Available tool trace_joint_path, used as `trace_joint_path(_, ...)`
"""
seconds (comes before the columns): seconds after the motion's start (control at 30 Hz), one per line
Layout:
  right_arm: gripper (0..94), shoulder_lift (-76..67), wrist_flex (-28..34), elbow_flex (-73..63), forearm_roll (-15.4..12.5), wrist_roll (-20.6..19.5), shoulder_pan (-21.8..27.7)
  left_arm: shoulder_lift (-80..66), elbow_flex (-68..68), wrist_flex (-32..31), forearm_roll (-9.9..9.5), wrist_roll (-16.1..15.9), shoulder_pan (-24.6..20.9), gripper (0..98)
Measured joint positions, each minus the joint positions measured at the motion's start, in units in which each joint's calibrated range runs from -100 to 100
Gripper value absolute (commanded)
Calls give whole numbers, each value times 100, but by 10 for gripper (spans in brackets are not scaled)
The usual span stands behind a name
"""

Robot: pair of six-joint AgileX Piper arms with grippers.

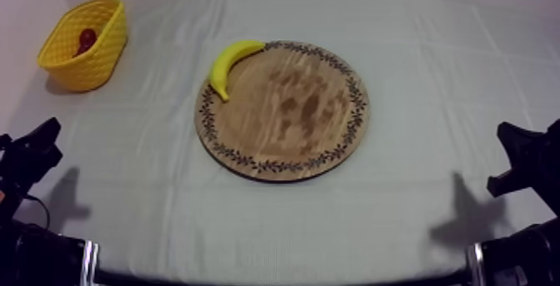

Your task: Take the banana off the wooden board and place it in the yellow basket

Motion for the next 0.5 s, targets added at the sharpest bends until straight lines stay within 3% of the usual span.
trace_joint_path(0.1, 2, 0, 0, 0, 0, 0, 0, 0, 0, 0, 0, 15, -5, 38)
trace_joint_path(0.3, 2, 0, 0, 0, 0, -5, 0, 0, 0, 0, -14, 280, -51, 6)
trace_joint_path(0.5, 2, 0, 0, 0, 0, -6, 0, 22, 0, -20, -11, 96, -52, 1)
